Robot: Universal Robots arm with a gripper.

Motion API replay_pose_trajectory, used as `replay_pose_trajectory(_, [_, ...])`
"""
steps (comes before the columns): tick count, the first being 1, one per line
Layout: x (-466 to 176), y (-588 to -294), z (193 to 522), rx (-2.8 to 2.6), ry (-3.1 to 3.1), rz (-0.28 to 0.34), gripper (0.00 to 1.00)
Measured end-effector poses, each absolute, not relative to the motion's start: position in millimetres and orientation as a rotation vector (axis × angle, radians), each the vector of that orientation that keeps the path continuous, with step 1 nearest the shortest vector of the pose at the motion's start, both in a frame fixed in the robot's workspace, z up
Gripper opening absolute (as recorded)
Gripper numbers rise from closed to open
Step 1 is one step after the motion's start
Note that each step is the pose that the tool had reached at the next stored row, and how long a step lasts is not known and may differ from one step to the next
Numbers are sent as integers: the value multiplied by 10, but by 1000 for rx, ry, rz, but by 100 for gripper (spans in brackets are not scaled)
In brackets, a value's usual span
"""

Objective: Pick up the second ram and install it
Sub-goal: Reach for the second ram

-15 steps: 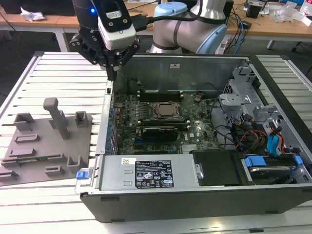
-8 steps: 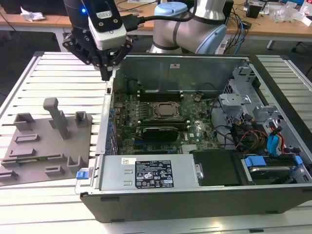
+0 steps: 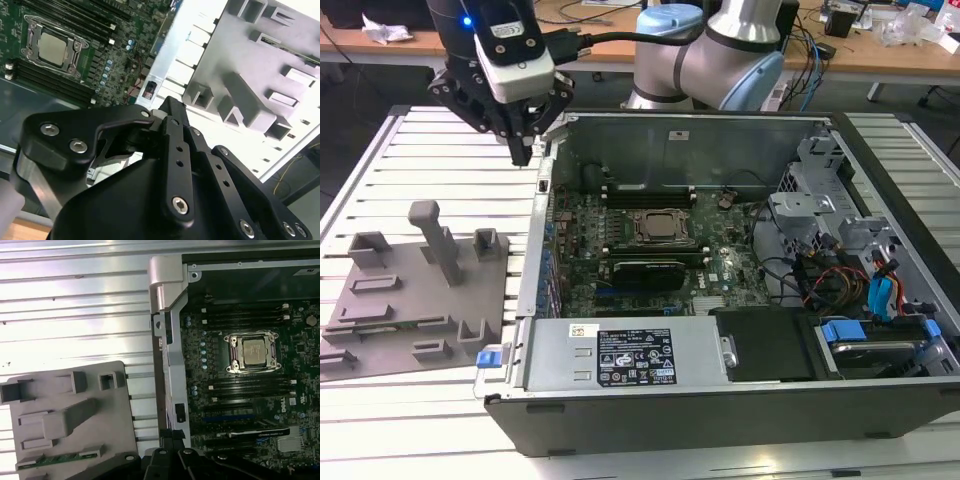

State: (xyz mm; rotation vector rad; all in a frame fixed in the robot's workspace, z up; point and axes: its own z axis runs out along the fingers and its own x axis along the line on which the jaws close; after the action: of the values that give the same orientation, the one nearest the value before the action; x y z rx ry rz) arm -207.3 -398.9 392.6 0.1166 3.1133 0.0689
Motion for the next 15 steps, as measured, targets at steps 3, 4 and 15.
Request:
replay_pose_trajectory(3, [-2129, -3988, 3926, 117, 3113, 69, 11])
replay_pose_trajectory(4, [-2145, -3989, 3925, 117, 3113, 69, 11])
replay_pose_trajectory(15, [-2405, -3989, 3921, 117, 3113, 69, 11])
